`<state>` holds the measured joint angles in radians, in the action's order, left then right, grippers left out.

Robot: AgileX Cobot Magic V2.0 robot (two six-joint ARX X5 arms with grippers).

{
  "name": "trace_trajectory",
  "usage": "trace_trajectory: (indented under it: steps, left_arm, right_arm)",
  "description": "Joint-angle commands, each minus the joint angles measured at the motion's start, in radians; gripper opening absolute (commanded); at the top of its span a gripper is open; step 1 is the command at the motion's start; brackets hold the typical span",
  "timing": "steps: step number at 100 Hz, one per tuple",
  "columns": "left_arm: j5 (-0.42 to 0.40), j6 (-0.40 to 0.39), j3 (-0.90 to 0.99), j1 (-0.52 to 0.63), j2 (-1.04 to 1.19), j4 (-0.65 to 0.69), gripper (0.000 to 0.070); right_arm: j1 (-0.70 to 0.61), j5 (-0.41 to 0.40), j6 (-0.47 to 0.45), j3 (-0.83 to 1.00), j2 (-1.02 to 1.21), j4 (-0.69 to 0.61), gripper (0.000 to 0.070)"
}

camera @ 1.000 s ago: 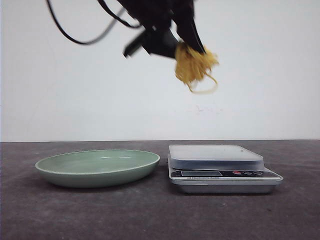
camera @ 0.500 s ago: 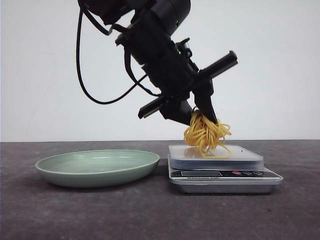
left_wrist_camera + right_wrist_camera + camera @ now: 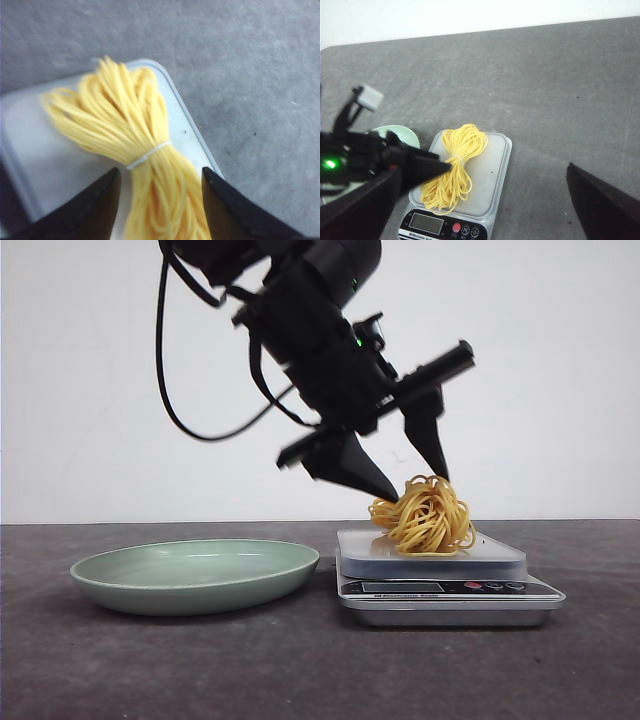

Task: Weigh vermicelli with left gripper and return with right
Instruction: 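Lower the vermicelli onto the scale and open the left gripper, then withdraw the left gripper upward away from the scale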

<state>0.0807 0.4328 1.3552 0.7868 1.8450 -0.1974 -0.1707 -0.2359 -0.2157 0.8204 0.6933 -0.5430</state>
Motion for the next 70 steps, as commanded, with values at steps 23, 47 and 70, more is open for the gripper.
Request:
trace_trajectory:
  steps: [23,47,70]
  left_arm:
    - [-0.188,-0.256,0.074,-0.014,-0.355,-0.152,0.0312]
    - [-0.269,-0.266,0.074,-0.014,-0.713,-0.283,0.0312]
    - [-0.383,-0.285,0.074,-0.011,-1.016,-0.515,0.0312]
  right_arm:
    - [-0.005,-0.001,0.028,0.014,0.002,0.002,0.0673]
    - [-0.005,0.001,0.082,0.014,0.002,-0.065,0.0673]
    - [-0.005,-0.001,0.09,0.014,0.002,-0.024,0.0673]
